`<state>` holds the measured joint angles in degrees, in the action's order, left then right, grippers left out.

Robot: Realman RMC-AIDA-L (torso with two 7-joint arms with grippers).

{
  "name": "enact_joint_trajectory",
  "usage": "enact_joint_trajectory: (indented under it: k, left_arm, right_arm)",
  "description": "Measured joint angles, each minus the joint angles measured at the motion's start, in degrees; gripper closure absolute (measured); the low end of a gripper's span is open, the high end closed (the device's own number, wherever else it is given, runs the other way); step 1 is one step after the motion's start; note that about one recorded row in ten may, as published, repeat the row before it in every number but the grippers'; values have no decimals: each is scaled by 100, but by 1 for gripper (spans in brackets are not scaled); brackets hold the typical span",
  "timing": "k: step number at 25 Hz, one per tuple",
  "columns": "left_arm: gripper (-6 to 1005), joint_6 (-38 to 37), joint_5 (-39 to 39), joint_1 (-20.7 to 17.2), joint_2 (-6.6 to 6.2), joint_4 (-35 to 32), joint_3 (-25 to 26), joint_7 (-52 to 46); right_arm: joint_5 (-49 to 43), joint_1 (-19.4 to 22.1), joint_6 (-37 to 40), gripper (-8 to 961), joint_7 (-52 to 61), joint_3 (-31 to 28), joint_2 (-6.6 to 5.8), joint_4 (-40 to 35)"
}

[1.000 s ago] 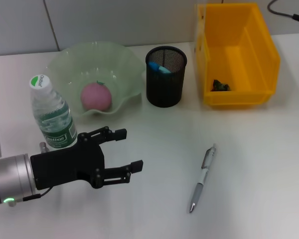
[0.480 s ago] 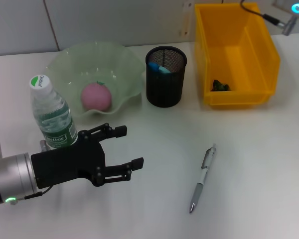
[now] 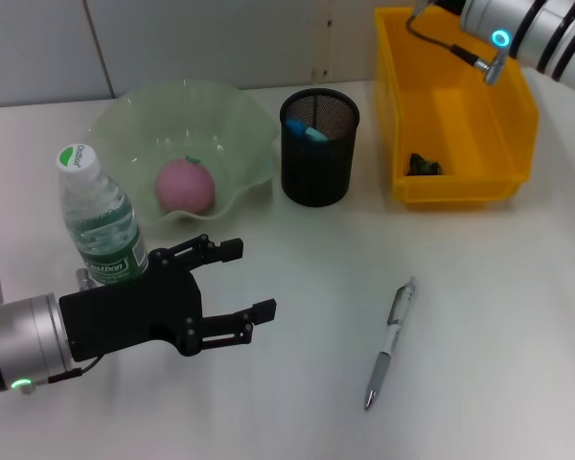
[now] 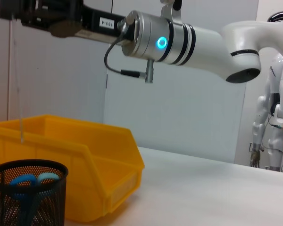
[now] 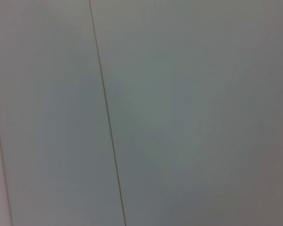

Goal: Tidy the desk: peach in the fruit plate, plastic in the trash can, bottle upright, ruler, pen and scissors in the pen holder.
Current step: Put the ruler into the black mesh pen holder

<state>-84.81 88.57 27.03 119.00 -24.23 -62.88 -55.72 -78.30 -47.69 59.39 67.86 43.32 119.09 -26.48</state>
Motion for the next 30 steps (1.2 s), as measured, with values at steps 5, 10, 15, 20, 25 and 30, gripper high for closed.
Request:
enact_joint_trajectory:
  k: [5, 10, 15, 20, 25, 30]
  left_arm:
    - [137, 0, -66, -3, 0, 41, -19, 0]
    - [138, 0, -68, -12, 0, 42, -26, 0]
    - [138, -10, -69, -27, 0, 42, -30, 2]
    - [137, -31, -69, -13, 0, 91, -31, 9]
    - [137, -44, -69, -8, 0, 96, -31, 11]
    - [138, -45, -68, -5, 0, 119, -16, 66]
  right_arm:
    - [3, -97, -134, 572, -204, 1, 13, 251]
    - [153, -160, -230, 572, -488, -15, 27, 554]
    - [446, -181, -307, 572, -915, -4, 29, 883]
    - [452, -213, -437, 572, -1101, -3, 40, 1042]
    - [525, -243, -514, 572, -1316, -32, 48, 1227]
    - [735, -262, -576, 572, -1541, -5, 51, 1373]
